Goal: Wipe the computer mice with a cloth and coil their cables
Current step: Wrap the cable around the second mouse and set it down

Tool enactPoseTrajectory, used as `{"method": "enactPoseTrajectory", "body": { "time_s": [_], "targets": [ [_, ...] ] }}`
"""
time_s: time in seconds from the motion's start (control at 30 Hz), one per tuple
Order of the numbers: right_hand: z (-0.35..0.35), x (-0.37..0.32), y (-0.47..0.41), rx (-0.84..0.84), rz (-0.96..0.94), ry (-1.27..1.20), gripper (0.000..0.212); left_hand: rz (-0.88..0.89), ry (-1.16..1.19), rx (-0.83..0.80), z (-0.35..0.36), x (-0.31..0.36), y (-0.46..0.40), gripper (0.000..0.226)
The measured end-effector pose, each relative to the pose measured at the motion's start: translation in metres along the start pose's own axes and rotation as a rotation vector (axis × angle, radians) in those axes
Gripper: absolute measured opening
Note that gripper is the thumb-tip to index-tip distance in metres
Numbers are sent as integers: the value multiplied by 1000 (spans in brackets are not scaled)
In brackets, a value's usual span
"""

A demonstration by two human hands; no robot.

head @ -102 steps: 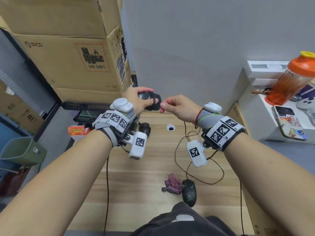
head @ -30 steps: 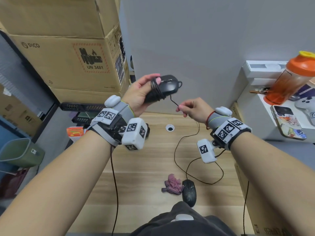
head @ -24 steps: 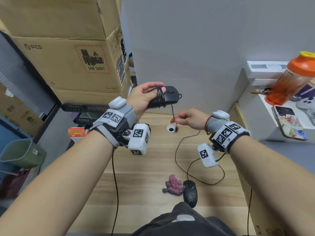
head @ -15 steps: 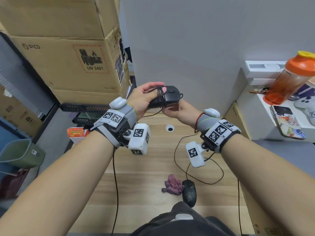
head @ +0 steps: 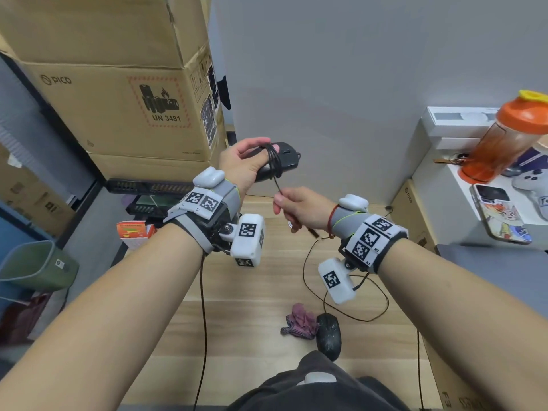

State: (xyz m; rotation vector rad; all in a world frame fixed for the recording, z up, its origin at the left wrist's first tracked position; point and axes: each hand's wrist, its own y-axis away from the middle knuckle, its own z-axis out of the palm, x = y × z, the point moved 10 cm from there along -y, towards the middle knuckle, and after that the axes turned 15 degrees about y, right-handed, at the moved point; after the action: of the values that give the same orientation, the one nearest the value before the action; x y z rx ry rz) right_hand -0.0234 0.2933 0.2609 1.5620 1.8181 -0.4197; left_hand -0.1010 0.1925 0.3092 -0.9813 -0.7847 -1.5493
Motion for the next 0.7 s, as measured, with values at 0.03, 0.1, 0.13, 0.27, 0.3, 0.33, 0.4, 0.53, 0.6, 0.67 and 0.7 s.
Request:
{"method": "enactPoseTrajectory", "body": {
  "time_s": [0.03, 0.1, 0.13, 0.27, 0.3, 0.33, 0.4, 0.53, 0.6, 0.67, 0.7],
  "targets": [
    [5, -5, 0, -34, -8, 46, 30, 36, -66, 30, -6, 2, -2, 19],
    [3, -11, 1, -36, -7, 132, 31, 126, -273, 48, -14, 7, -4, 19],
    [-5, -13, 2, -7, -4, 154, 32, 166, -389, 37, -16, 10, -4, 19],
    [-40, -10, 5, 122, -2, 124, 30, 169, -686, -26, -22, 3, -3, 23],
    [-48, -9, 6, 165, -5, 117, 27, 163, -740, -34, -23, 1, -3, 24],
    [-56, -8, 7, 211, -7, 96, 24, 162, -794, -43, -24, -1, -2, 26],
    [-68, -8, 8, 284, -20, -10, 15, 147, -846, -53, -25, -7, 0, 31],
    [-70, -11, 7, 282, -80, -342, 9, -45, -739, -94, -25, -32, 1, 31],
    [-67, -13, 7, 280, -94, -420, 9, -202, -583, -106, -23, -48, 8, 24],
    [-66, -12, 7, 288, -96, -482, 6, -311, -472, -106, -20, -61, 15, 26],
    [-66, -11, 7, 295, -93, -503, 4, -335, -458, -100, -19, -64, 17, 27]
  ]
}}
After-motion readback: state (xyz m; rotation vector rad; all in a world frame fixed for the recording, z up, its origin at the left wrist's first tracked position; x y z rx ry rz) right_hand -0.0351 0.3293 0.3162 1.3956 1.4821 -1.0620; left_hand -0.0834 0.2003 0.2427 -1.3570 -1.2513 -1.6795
